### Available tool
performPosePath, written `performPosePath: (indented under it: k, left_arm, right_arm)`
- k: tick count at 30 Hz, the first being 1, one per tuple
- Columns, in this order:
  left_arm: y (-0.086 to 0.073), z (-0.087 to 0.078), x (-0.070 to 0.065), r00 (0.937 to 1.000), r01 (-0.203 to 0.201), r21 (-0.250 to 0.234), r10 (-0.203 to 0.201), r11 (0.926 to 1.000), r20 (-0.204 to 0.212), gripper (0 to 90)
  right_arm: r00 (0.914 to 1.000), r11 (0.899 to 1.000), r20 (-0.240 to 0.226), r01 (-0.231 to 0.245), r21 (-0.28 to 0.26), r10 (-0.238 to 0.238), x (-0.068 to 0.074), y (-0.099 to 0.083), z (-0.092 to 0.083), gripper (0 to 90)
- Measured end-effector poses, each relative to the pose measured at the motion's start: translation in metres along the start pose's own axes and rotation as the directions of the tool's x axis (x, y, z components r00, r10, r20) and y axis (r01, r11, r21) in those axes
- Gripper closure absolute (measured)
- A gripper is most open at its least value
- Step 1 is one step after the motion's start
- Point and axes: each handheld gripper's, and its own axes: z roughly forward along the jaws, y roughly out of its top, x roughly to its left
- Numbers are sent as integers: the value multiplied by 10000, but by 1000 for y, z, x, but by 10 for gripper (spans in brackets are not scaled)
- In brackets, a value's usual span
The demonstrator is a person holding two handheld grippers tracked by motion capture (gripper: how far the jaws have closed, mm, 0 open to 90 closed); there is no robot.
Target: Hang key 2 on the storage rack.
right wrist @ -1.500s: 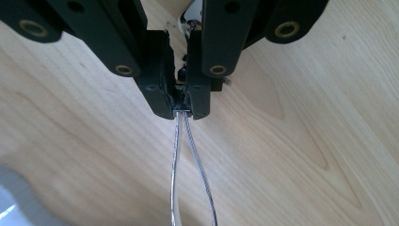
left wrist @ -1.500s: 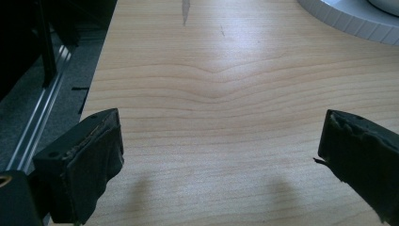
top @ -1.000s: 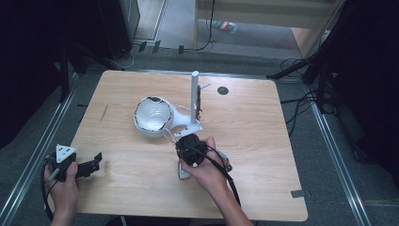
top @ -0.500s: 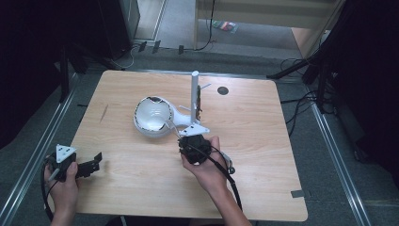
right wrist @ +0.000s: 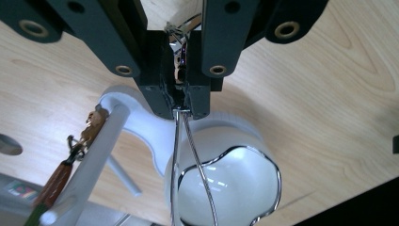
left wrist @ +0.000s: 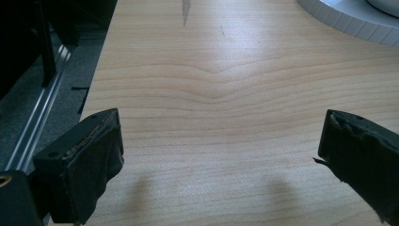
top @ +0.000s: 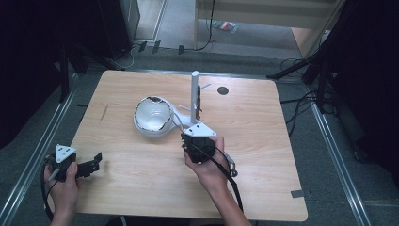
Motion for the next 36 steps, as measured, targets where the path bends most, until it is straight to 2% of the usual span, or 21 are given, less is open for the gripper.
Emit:
performPosePath:
  k: [9,23,26,32,36]
  left_arm:
    - [0,0,0,9999,103,-74,-103,9999,12,8]
    - [-1,-1,1,10000,23,-96,-23,10000,20,9]
    - [-1,-1,1,10000,29,-88,-28,10000,35,9]
    - [-1,-1,1,10000,38,-91,-38,10000,26,8]
    - [0,-1,1,10000,19,-85,-19,10000,10,8]
  right_arm:
    - [9995,9985,205,-232,-491,242,-5,2,-7,836]
    - [9978,9909,483,-380,-1290,445,-9,4,-18,836]
    - [9969,9864,642,-342,-1609,451,-9,3,-18,836]
    - [9943,9806,894,-394,-1919,575,-10,4,-20,836]
    - [9908,9724,1185,-359,-2307,647,-12,4,-20,836]
